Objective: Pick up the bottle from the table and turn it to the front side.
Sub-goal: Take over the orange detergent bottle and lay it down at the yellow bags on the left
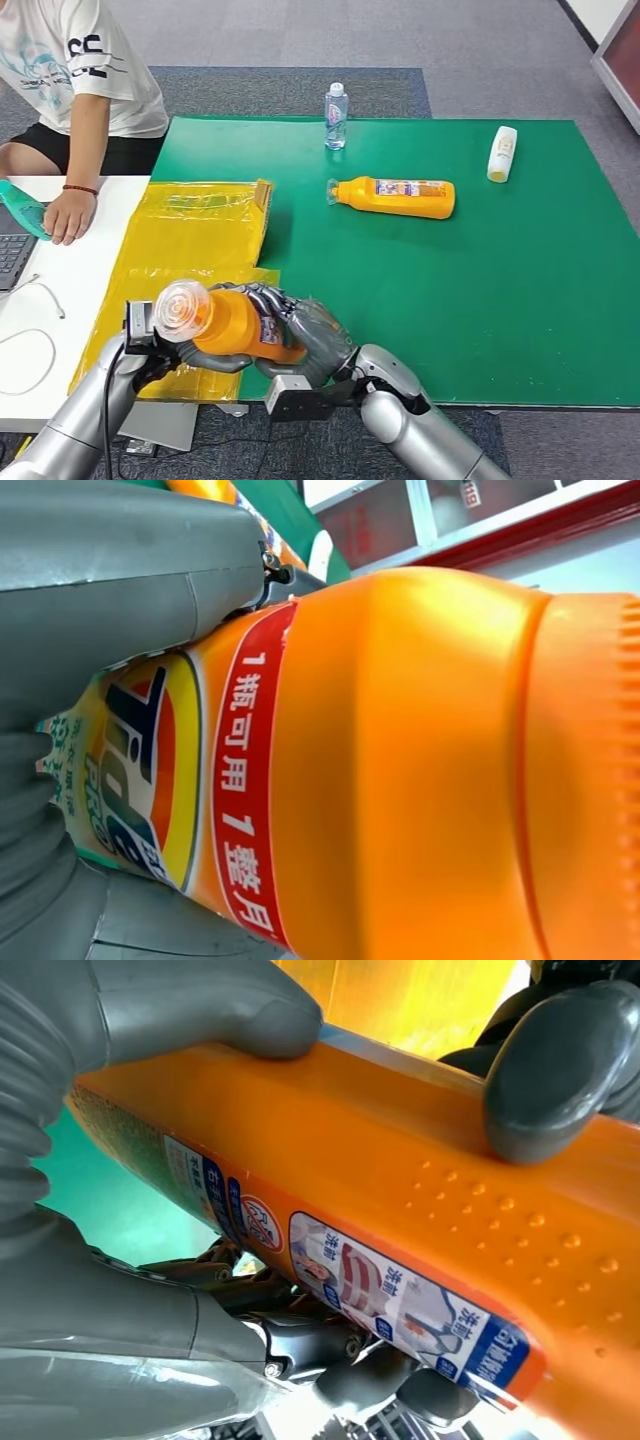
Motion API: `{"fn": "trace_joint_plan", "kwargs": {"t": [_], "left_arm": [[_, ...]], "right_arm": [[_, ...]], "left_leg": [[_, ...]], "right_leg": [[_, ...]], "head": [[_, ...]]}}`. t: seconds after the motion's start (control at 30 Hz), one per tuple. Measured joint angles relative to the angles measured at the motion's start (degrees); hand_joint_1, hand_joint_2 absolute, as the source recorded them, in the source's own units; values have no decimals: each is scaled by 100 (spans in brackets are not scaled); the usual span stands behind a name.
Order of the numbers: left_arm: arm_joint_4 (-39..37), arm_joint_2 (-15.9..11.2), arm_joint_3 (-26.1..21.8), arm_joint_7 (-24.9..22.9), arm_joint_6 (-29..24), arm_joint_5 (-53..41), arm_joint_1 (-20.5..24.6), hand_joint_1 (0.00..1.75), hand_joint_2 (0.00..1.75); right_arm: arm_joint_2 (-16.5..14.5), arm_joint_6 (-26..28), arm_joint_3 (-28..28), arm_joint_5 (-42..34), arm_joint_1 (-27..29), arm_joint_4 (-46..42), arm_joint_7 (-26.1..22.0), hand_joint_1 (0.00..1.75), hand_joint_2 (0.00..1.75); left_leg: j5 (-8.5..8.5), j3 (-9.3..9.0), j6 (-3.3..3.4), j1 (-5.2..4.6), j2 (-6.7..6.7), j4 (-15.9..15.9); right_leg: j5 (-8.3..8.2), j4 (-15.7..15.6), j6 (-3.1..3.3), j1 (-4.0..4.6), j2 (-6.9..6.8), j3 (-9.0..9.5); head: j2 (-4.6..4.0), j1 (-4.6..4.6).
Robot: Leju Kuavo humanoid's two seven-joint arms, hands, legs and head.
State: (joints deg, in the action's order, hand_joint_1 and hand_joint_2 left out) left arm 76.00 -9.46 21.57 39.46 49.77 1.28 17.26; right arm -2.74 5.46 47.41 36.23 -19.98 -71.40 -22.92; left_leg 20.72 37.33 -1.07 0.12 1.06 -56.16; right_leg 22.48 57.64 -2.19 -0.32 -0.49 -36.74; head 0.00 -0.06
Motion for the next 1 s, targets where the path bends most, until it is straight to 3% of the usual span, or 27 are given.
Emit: {"fn": "trace_joint_plan", "kwargs": {"t": [0.23,0.27,0.3,0.37,0.4,0.43,0.8,1.0], "left_arm": [[0,5,-76,-27,-50,-7,-67,175,175],[0,9,-88,-32,-58,-8,-83,175,175],[0,11,-97,-38,-67,-8,-99,175,175],[0,20,-120,-45,-80,-10,-128,175,175],[0,26,-131,-49,-86,-12,-141,175,175],[0,37,-144,-51,-92,-14,-153,175,175],[48,108,-166,-127,-322,-166,-233,175,175],[146,92,26,-157,-735,-320,-210,175,175]], "right_arm": [[-110,9,-71,-20,1,250,2,175,175],[-127,10,-84,-25,1,291,-5,154,175],[-145,11,-98,-31,2,330,-14,123,175],[-182,11,-129,-43,5,398,-28,35,175],[-199,11,-146,-52,7,424,-30,12,175],[-218,9,-166,-68,9,450,-30,0,175],[-361,-403,-515,-656,25,721,-214,0,175],[-391,-654,-769,-1114,67,782,-376,0,175]], "left_leg": [[0,1,0,0,0,0],[0,1,0,0,1,0],[0,1,0,0,1,0],[0,1,0,0,1,0],[0,1,0,0,1,0],[0,1,0,0,1,0],[0,1,-1,0,2,0],[0,2,-1,0,2,0]], "right_leg": [[0,0,0,0,1,-3],[0,0,0,0,2,-3],[0,0,0,0,2,-4],[0,0,0,0,2,-5],[0,-1,0,0,2,-5],[0,-1,0,0,2,-5],[-1,-1,2,0,2,-7],[-1,-1,1,0,2,-7]], "head": [[0,1],[0,0],[0,0],[0,1],[0,1],[0,0],[0,-1],[0,-1]]}}
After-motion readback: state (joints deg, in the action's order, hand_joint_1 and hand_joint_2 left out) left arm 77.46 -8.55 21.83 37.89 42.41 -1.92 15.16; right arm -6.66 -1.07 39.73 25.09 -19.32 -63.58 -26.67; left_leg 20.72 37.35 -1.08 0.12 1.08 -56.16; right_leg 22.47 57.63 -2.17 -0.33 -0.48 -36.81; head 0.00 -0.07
